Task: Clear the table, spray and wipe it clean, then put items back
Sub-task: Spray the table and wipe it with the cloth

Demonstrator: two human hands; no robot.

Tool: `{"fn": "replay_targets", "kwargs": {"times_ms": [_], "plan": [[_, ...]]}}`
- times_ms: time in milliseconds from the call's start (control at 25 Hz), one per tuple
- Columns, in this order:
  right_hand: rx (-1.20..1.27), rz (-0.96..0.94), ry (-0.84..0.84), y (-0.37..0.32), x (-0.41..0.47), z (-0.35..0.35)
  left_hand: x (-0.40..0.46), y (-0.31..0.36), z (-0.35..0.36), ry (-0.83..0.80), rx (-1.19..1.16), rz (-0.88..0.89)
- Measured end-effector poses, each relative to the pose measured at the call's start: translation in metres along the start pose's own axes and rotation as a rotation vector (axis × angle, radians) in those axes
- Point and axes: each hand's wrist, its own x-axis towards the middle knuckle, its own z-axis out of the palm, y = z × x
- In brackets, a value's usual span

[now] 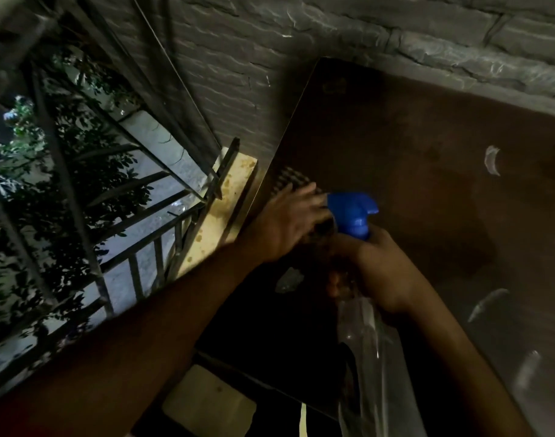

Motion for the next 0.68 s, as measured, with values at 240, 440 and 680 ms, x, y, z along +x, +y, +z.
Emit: {"fn": "replay_targets", "kwargs": {"times_ms": [240, 440, 680], "plan": [[-0.013, -0.006, 0.065, -0.011, 0.006, 0.014, -0.023, -0.041, -0.004, 0.079, -0.042, -0.071], [-0.06, -0.031, 0.074, -0.02, 0.007, 0.015, -0.058, 0.03, 0.024, 0.049, -0.11, 0.019], [-0.056, -0.032, 0.048, -0.005, -0.018, 0.004, 0.019, -0.032, -0.007, 0.038, -0.023, -0.235]]}}
